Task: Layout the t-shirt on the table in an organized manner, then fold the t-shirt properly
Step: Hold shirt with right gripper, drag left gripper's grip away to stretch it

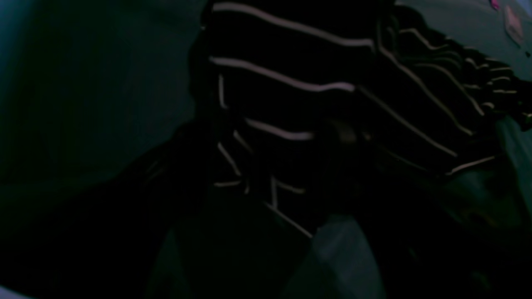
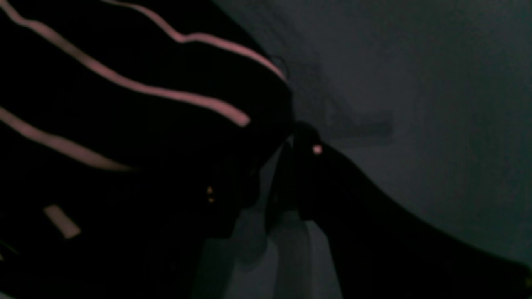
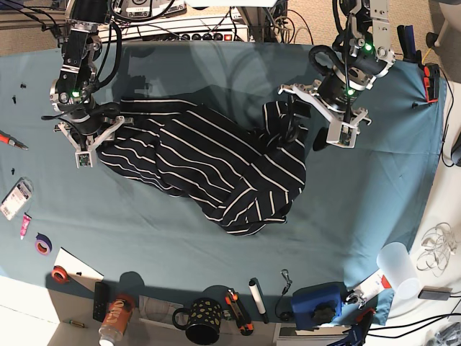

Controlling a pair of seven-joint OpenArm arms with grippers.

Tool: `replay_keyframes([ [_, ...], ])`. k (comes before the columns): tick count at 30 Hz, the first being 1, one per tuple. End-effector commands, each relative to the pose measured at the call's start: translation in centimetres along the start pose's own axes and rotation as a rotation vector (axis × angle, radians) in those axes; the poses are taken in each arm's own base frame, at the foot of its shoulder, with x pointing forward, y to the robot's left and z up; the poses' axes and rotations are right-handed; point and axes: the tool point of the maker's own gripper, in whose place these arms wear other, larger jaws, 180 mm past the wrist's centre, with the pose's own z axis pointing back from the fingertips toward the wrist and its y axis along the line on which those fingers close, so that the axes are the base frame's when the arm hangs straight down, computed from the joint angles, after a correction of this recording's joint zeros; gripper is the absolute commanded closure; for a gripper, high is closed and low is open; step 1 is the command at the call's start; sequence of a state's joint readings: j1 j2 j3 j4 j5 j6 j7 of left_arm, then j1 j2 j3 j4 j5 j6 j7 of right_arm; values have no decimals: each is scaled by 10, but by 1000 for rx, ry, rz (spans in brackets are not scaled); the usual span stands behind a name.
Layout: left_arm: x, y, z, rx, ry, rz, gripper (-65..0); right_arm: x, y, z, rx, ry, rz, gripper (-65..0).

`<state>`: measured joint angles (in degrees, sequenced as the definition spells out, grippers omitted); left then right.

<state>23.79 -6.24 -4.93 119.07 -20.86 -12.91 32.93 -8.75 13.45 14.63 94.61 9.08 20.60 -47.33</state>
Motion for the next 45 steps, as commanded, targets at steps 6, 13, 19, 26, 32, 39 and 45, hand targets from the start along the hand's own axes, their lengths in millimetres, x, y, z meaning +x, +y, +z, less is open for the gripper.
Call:
replay_keyframes([
  [6, -11, -8, -8, -77, 16, -20, -382, 9, -1, 2, 6, -29, 5, -206],
  [13, -4, -1, -20, -69, 2, -21, -333, 9, -1, 2, 7, -29, 4, -206],
  [19, 30, 4, -32, -68, -72, -73, 0, 9, -1, 2, 5, -30, 7, -206],
  [26, 102, 26, -49, 41, -199, -241, 0, 8, -3, 2, -3, -28, 15, -206],
  [32, 183, 70, -45, 225, -326, -386, 0, 8, -3, 2, -5, -26, 16, -206],
  [39, 215, 130, -89, 299, -253, -379, 0, 8, -3, 2, -5, -27, 16, -206],
  [45, 227, 159, -127, 279, -172, -280, 0, 9, -3, 2, -5, -29, 16, -206],
])
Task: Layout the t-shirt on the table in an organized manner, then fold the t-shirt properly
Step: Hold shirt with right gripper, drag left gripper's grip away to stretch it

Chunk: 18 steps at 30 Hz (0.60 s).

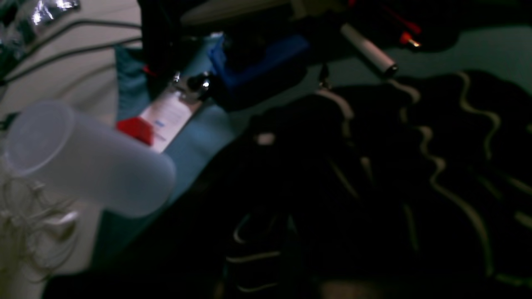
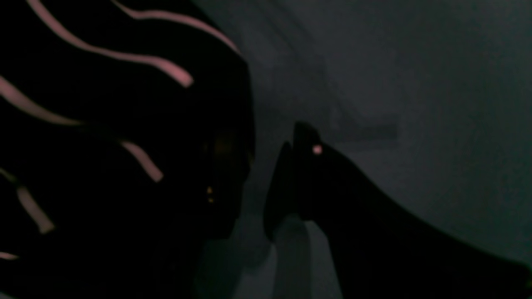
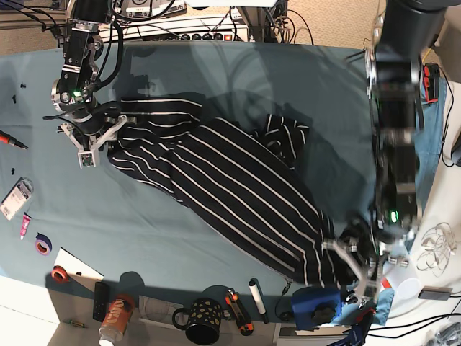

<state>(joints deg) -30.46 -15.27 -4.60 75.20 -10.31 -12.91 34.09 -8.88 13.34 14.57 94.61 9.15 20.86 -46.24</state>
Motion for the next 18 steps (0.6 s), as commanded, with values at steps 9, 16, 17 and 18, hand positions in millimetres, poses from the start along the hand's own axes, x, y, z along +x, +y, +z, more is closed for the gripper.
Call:
replay_keyframes([
  [9, 46, 7, 3, -34, 63, 75, -350, 7, -5, 2, -11, -13, 14, -206],
  [16, 60, -21, 17, -198, 162, 119, -350, 8, -5, 2, -11, -21, 15, -206],
  [17, 61, -24, 18, -208, 162, 117, -350, 8, -5, 2, -11, -21, 15, -206],
  [18, 61, -25, 20, -214, 170, 116, -350, 8, -5, 2, -11, -20, 15, -206],
])
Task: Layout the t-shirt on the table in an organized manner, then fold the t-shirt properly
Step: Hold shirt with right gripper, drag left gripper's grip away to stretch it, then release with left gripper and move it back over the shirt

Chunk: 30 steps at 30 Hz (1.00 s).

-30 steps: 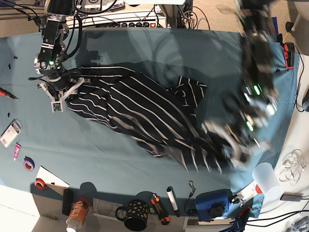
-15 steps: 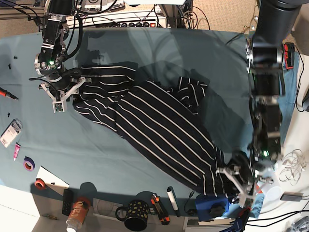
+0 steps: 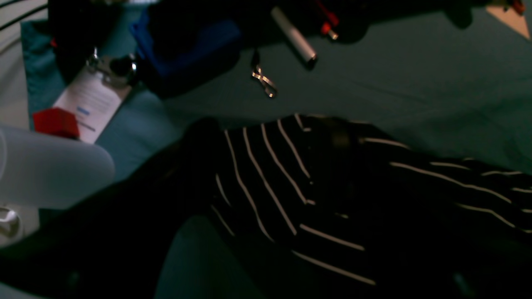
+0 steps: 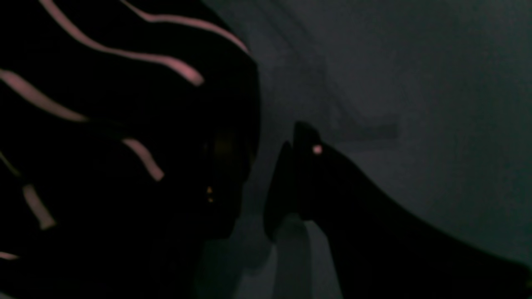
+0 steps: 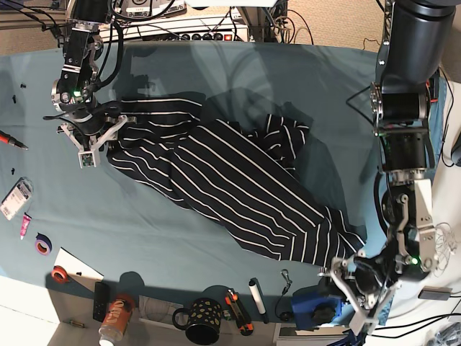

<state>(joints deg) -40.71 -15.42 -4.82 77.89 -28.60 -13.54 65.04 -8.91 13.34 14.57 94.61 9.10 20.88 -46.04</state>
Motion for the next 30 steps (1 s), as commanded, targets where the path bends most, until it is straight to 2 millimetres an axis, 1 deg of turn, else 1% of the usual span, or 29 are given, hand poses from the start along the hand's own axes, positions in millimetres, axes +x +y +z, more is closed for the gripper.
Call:
replay_keyframes([
  [1, 20, 0, 9, -7, -41, -10, -350, 7, -5, 2, -11, -17, 15, -206],
  [4, 5, -9, 6, -55, -4, -7, -350, 8, -5, 2, -11, -21, 15, -206],
  [8, -27, -21, 4, -105, 44, -4, -350, 10, -9, 2, -34, -32, 39, -206],
  [11, -53, -30, 9, -109, 58, -18, -350, 12, -10, 2, -40, -44, 46, -206],
  [14, -77, -40, 22, -109, 46, -39, -350, 13, -10, 2, -39, -47, 46, -206],
  [17, -104, -43, 39, -81, 26, -23, -350, 13, -10, 2, -39, -47, 46, -206],
  [20, -125, -40, 58, -35, -18, 75, -350, 13, -10, 2, -39, -47, 46, -206],
  [23, -142, -42, 76, -18, -80, 221, -350, 12, -10, 2, -39, -44, 45, -206],
  [25, -154, -51, 82, -51, -100, 320, -350, 12, -10, 2, -39, -43, 45, -206],
  [26, -160, -58, 82, -78, -106, 359, -350, 12, -10, 2, -39, -43, 45, -206],
  [28, -167, -80, 82, -152, -119, 419, -350, 12, -10, 2, -39, -43, 45, -206],
  [30, -167, -102, 80, -225, -139, 466, -350, 12, -10, 2, -39, -44, 45, -206],
])
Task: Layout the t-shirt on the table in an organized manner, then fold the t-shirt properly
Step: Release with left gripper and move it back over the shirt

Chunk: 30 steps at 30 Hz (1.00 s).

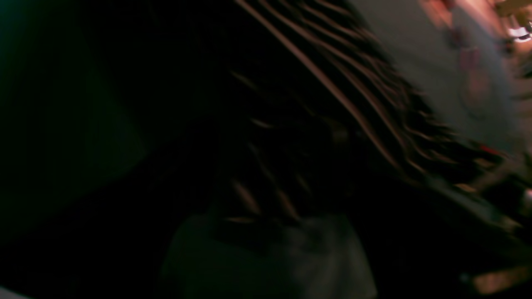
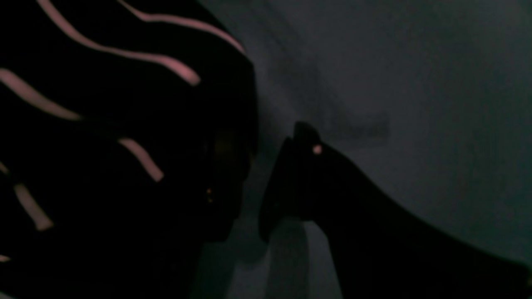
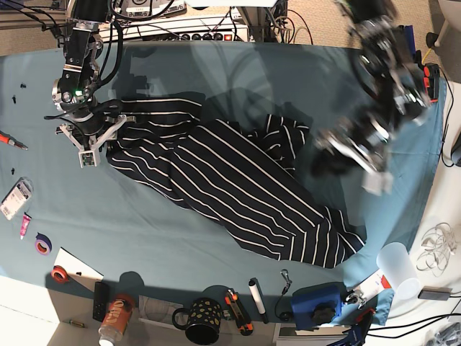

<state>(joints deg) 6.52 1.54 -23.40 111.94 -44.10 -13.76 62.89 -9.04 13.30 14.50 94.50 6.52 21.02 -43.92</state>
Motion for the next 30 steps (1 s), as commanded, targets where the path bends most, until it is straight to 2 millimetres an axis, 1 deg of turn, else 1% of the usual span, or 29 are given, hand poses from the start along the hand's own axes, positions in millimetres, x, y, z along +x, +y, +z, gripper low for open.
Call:
replay_keyframes([
  [1, 16, -18, -2, -58, -67, -10, -350, 10, -6, 2, -14, -26, 12, -206],
  [2, 15, -23, -5, -69, -74, -1, -350, 9, -6, 2, -14, -24, 12, -206],
  [4, 12, -27, -11, -62, -78, 2, -350, 8, -6, 2, -14, -13, 12, -206],
  [8, -2, -27, -25, -29, -29, 22, -350, 5, -6, 2, -15, -2, 12, -206],
  [10, -6, -29, -31, -31, -26, 17, -350, 5, -6, 2, -15, 0, 12, -206],
  [12, -8, -27, -36, -16, -18, 13, -350, 5, -6, 2, -15, 0, 12, -206],
  [14, -9, -23, -40, -2, -9, 34, -350, 5, -6, 2, -15, 0, 12, -206],
  [19, -2, -28, -44, -19, -27, 33, -350, 5, -6, 2, -14, 0, 12, -206],
  [21, 3, -33, -46, -33, -44, 31, -350, 5, -6, 2, -15, -1, 12, -206],
  [24, 5, -48, -51, -76, -42, -9, -350, 5, -6, 2, -15, -1, 12, -206],
  [27, -1, -63, -58, -99, -14, -52, -349, 5, -6, 2, -15, -1, 12, -206],
  [30, -11, -72, -65, -82, 24, -88, -328, 5, -6, 2, -15, -1, 12, -206],
])
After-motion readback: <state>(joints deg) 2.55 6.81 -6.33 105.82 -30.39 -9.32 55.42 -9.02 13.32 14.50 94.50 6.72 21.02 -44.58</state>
